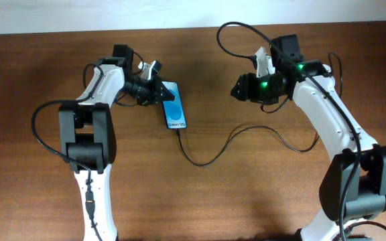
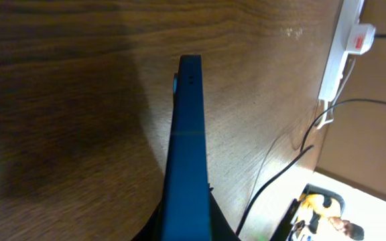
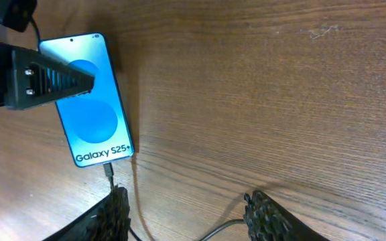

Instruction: Plug charger to phone and switch on socket

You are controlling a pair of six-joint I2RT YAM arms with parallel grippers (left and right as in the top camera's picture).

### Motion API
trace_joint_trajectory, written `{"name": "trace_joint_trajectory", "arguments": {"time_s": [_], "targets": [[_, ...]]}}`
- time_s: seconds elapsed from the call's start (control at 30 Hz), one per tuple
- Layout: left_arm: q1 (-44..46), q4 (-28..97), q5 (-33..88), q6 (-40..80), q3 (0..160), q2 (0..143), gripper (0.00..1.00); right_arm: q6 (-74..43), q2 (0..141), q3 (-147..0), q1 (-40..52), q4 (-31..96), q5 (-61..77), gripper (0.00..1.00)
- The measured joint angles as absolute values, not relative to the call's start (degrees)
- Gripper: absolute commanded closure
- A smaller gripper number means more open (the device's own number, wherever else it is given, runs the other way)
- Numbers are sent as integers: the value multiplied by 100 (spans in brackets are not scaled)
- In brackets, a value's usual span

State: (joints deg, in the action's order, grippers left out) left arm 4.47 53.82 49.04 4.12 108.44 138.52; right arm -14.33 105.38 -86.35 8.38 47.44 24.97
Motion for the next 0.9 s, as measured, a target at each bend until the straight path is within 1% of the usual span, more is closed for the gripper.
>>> {"name": "trace_joint_trajectory", "arguments": {"time_s": [0.03,0.07,0.1,0.17,0.23,0.27,0.3,0.4,0.47,0.5,0.53,0.57,0.6,0.63,0.73,0.8,0.9], "targets": [[469,5384,4901,384,10844,13852,99,-1435,10538,-8635,860,4764,2467,42],[486,5422,4899,357,10844,13852,87,-1433,10538,-8635,869,4788,2445,42],[493,5457,4880,342,10844,13852,72,-1435,10538,-8635,869,4797,2429,41],[508,5489,4528,213,10844,13852,54,-1433,10538,-8635,869,4803,2370,41],[508,5489,4276,128,10844,13852,47,-1433,10538,-8635,869,4818,2311,41],[508,5489,4195,113,10844,13852,42,-1431,10538,-8635,869,4831,2296,41],[508,5489,4156,102,10844,13852,32,-1433,10538,-8635,869,4831,2287,40],[526,5509,4058,82,10906,13815,24,-1426,10538,-8635,869,4842,2204,21],[541,5507,3905,84,10938,13786,22,-1369,10538,-8635,869,4851,2150,11],[543,5507,3736,82,10947,13753,19,-1341,10538,-8635,869,4860,2126,7],[543,5505,3629,82,10951,13734,18,-1326,10538,-8635,869,4866,2112,4],[548,5502,3533,82,10956,13714,13,-1310,10538,-8635,869,4866,2091,3],[558,5502,3345,78,10980,13692,11,-1299,10538,-8635,869,4864,2080,4],[561,5540,3247,84,11017,13686,11,-1297,10538,-8635,869,4862,2078,8],[493,6071,2571,84,11428,13749,11,-1291,10538,-8635,832,4862,2082,10],[331,6702,2340,86,12090,13900,11,-1284,10538,-8637,716,4884,2139,11],[-1,7948,2171,-1,13902,13963,8,-1201,10359,-8635,489,4906,2167,11]]}}
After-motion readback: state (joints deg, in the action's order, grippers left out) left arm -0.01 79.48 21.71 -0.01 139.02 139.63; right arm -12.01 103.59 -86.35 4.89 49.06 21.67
